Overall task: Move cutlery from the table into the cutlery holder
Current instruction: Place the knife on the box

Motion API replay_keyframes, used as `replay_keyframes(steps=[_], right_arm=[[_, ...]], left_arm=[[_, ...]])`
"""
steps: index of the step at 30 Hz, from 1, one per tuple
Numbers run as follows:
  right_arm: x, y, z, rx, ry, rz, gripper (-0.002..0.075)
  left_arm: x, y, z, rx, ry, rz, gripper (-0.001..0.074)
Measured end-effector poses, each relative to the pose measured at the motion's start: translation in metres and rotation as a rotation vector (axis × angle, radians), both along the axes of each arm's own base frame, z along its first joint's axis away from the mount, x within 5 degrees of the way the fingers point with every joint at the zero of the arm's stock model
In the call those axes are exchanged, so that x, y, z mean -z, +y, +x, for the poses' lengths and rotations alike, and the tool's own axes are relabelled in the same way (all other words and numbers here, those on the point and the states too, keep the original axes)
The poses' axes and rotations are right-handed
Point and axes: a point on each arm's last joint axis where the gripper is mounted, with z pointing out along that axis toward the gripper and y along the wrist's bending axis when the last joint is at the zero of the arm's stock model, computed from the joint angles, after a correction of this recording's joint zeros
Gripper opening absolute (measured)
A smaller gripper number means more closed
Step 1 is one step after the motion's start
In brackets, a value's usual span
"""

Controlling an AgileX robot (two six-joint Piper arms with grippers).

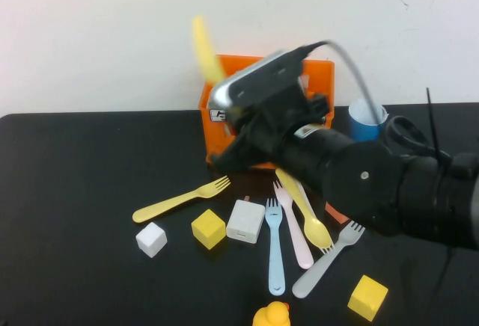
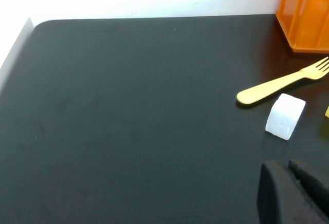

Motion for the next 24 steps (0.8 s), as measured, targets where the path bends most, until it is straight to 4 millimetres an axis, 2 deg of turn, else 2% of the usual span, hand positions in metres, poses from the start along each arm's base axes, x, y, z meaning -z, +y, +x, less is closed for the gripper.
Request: replay_keyframes(steps=[4, 10, 18, 24], right_arm=[[-0.010, -0.010, 0.006, 0.128, -0.104, 0.049, 0.0165], [-0.021, -0.018, 0.014, 0.180, -0.235, 0.071, 0.0165], [-0.034, -0.033, 0.034, 0.082, -0.339, 0.187, 0.0165], [-0.025, -0.045, 0.050, 0.085, -0.330, 0.221, 0.0165]], left_arm=[[0.000, 0.000, 0.000, 0.000, 0.000, 0.000, -0.0001], [0.000, 0.000, 0.000, -0.001, 0.000, -0.004, -0.0001], [0.000, 0.000, 0.000, -0.001, 0.000, -0.002, -0.0001], [0.000, 0.000, 0.000, -0.001, 0.000, -0.002, -0.0001]])
